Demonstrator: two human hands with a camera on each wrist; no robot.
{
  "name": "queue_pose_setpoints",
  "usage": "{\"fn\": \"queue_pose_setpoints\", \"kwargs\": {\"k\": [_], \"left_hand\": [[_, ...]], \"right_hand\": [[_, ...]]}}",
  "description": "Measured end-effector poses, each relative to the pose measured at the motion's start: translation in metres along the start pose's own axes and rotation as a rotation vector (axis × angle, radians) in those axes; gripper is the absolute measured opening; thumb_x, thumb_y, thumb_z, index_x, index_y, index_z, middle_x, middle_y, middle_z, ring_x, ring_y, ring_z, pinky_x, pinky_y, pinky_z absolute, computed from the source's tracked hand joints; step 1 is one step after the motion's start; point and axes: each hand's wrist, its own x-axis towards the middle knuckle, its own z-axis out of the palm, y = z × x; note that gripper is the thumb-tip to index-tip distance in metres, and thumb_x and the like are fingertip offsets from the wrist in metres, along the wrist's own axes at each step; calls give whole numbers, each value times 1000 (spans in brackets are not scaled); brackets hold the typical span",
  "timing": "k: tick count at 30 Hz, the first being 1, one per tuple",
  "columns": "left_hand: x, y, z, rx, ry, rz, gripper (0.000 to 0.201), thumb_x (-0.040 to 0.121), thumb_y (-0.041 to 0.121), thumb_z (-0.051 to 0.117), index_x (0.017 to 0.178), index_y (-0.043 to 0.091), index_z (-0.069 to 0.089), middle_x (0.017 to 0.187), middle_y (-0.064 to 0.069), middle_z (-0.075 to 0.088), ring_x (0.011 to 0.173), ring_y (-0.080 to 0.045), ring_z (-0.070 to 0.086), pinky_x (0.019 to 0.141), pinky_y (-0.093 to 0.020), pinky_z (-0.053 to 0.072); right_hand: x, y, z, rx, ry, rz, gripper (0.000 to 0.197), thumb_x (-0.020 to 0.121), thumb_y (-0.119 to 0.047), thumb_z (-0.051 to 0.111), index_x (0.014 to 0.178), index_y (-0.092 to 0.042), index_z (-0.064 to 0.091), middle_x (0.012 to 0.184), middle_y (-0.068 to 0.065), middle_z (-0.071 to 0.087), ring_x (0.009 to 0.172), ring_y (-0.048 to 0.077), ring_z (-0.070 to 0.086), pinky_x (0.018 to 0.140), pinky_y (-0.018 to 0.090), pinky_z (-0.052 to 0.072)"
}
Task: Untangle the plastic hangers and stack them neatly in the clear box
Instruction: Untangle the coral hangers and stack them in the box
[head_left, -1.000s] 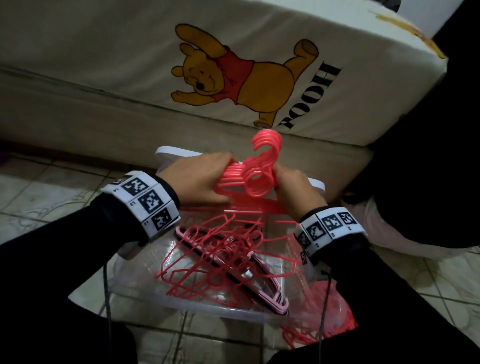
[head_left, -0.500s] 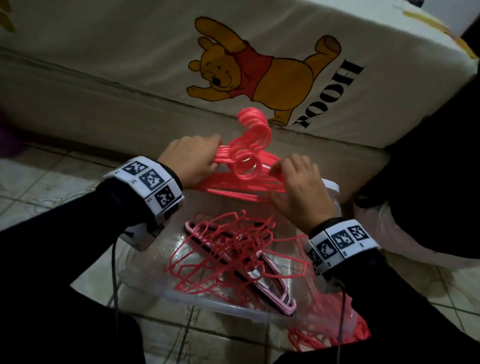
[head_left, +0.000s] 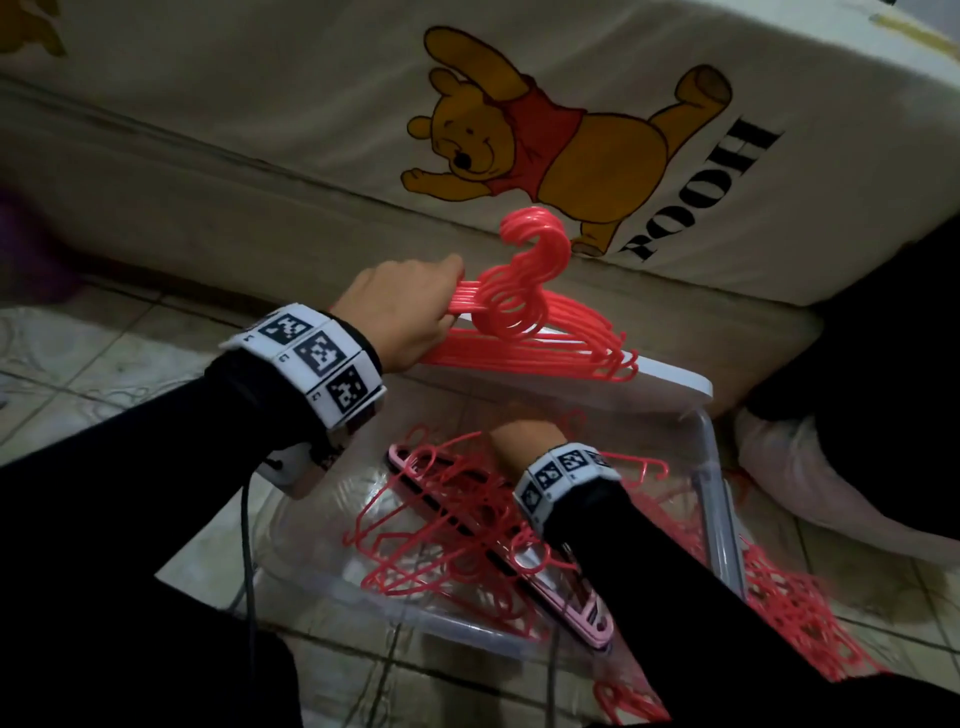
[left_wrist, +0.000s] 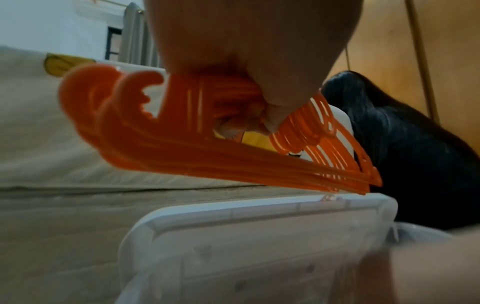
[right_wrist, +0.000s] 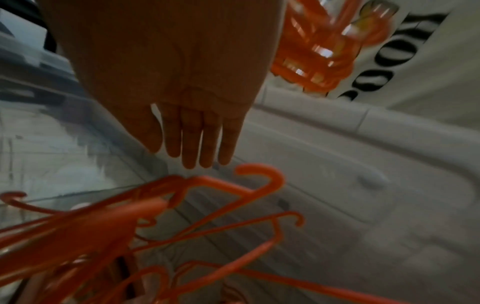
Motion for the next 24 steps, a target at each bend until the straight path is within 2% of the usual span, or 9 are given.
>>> {"fn": "queue_pose_setpoints", "kwargs": {"k": [3, 5, 9, 11, 13, 17, 19, 21, 24], "left_hand": [[3, -1, 2, -94, -30, -57, 20, 91, 29, 51, 105, 16, 45, 101, -16, 63, 90, -38, 58, 68, -37, 37], [4, 0, 2, -118, -44, -76, 25, 90, 37, 55, 104, 18, 46, 100, -15, 63, 91, -38, 58, 68, -36, 36], [5, 0, 1, -217, -91, -82, 51, 72, 63, 66, 89, 21, 43, 82, -2, 57, 81, -32, 58, 66, -34, 38], [5, 1, -1, -253, -113, -79, 78, 50, 85, 52, 88, 18, 47, 76, 1, 57, 72, -25, 55, 64, -34, 40], [4, 0, -1, -267, -105, -70, 90, 41, 91, 37, 90, 16, 50, 76, 0, 58, 71, -23, 55, 64, -35, 43], [5, -1, 2, -320, -18, -72, 75, 59, 88, 26, 80, 20, 50, 72, 0, 57, 70, -23, 55, 62, -35, 38], [5, 0, 2, -371, 19, -104, 65, 64, 87, 30, 75, 25, 48, 70, 4, 56, 69, -20, 55, 61, -33, 36], [6, 0, 1, -442, 35, -135, 60, 69, 85, 39, 81, 28, 53, 75, 6, 60, 73, -18, 57, 64, -32, 40], [8, 0, 0, -511, 79, -158, 57, 68, 82, 46, 84, 28, 58, 76, 7, 62, 74, -17, 59, 66, -32, 45]], "right_hand": [[20, -10, 27, 78, -1, 94, 55, 85, -40, 56, 133, -17, 44, 141, 12, 44, 129, 31, 42, 106, 44, 31], [30, -19, 40, 60, -79, 103, 66, 84, -40, 55, 141, -15, 33, 148, 12, 33, 136, 31, 30, 111, 49, 19], [40, -34, 42, 76, -23, 122, 48, 91, -26, 47, 136, -13, 39, 141, 16, 39, 132, 32, 32, 110, 52, 17], [42, -34, 36, 86, -29, 133, 41, 95, -26, 39, 136, -19, 41, 140, 13, 41, 131, 31, 35, 110, 52, 16], [39, -31, 23, 96, -4, 136, 37, 98, -30, 33, 133, -24, 45, 137, 8, 47, 129, 27, 41, 110, 51, 16], [11, -11, -10, 164, 18, 105, 34, 94, -28, 42, 127, -23, 51, 135, 8, 52, 126, 27, 46, 109, 46, 24], [-14, 2, -26, 99, 108, 72, 30, 92, -24, 46, 120, -20, 58, 122, 12, 61, 116, 29, 55, 100, 42, 35], [-38, 17, -41, 1, 156, 27, 23, 91, -23, 46, 109, -24, 60, 106, 8, 67, 105, 26, 60, 93, 38, 36], [-72, 39, -61, -20, 166, 12, 17, 91, -23, 46, 105, -25, 55, 99, 7, 66, 99, 28, 60, 78, 33, 34]]}}
